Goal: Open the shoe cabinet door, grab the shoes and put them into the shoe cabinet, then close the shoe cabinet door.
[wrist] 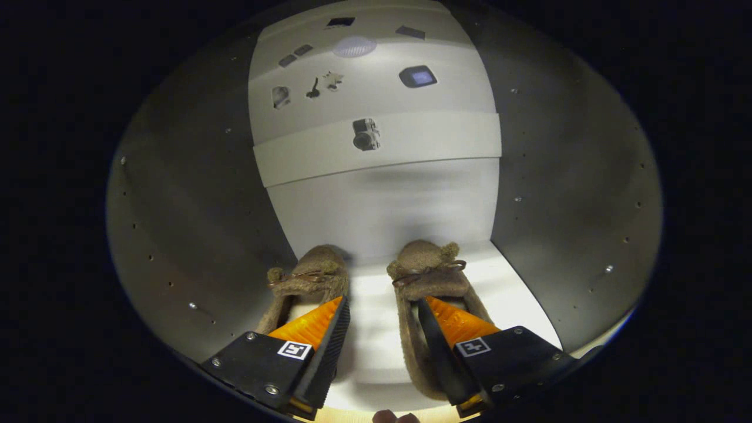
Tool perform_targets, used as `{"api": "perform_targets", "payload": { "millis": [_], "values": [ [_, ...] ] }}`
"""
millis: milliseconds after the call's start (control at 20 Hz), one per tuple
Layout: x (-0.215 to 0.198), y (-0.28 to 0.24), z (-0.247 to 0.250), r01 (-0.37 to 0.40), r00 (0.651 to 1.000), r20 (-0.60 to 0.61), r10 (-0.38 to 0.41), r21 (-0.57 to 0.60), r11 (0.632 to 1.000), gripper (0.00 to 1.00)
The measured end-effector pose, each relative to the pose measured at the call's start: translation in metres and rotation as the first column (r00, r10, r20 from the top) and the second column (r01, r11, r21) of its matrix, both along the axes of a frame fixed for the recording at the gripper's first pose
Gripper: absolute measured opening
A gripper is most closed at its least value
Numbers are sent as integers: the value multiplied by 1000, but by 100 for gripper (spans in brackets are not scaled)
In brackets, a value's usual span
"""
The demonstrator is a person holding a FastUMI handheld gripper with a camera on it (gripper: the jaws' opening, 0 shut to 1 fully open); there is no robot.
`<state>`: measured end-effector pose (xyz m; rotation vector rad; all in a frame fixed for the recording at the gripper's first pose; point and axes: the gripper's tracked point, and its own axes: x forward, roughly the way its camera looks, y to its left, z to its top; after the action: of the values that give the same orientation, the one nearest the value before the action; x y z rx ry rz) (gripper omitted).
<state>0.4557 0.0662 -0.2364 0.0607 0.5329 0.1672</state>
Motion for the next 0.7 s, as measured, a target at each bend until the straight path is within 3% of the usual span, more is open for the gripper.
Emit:
{"api": "perform_targets", "payload": {
  "millis": [350,700],
  "values": [
    [-81,-5,51,51,995,82,-53,16,999,85],
    [-190,-17,79,96,989,114,-96,5,995,93]
  ]
}}
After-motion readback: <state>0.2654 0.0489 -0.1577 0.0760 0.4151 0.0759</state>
